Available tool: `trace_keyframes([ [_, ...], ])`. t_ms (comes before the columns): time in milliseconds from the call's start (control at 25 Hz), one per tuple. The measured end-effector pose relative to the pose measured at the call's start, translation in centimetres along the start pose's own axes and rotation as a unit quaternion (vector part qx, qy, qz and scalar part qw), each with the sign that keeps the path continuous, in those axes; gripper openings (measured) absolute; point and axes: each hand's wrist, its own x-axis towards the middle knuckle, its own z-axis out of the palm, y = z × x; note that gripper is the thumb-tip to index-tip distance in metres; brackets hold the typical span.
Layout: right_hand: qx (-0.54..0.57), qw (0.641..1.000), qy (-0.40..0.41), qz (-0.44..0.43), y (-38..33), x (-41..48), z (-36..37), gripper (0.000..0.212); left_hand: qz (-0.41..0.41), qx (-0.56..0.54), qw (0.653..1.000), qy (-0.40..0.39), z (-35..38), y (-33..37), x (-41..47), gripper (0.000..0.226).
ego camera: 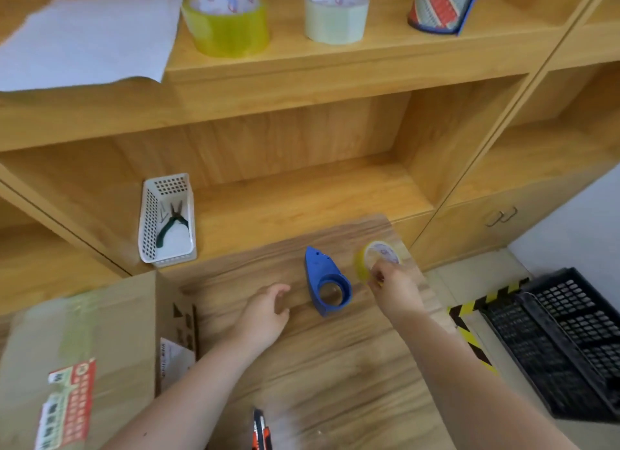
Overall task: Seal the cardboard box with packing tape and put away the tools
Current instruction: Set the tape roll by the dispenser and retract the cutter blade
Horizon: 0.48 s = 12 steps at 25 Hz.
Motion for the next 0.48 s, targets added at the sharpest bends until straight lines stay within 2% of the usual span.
trace_keyframes([
  [40, -0.028, 1.0, -0.004, -0.012, 0.7, 0.4, 0.8, 0.005, -0.006, -0.004, 1.0, 0.001, 0.5, -0.2, 0.3, 0.042],
  [160, -0.095, 0.995, -0.035, -0.021, 1.6, 1.5, 2.7, 0.023, -0.03, -0.01, 0.999, -0.006, 2.1, -0.7, 1.0, 0.042],
  [280, -0.155, 0.986, -0.056, -0.021, 1.9, 2.4, 3.9, 0.028, -0.04, -0.007, 0.999, -0.017, 3.3, -1.3, 1.1, 0.041],
  [480, -0.186, 0.979, -0.079, -0.019, 2.7, 2.5, 5.1, 0.026, -0.056, 0.003, 0.998, -0.016, 3.6, -2.0, 0.6, 0.041],
])
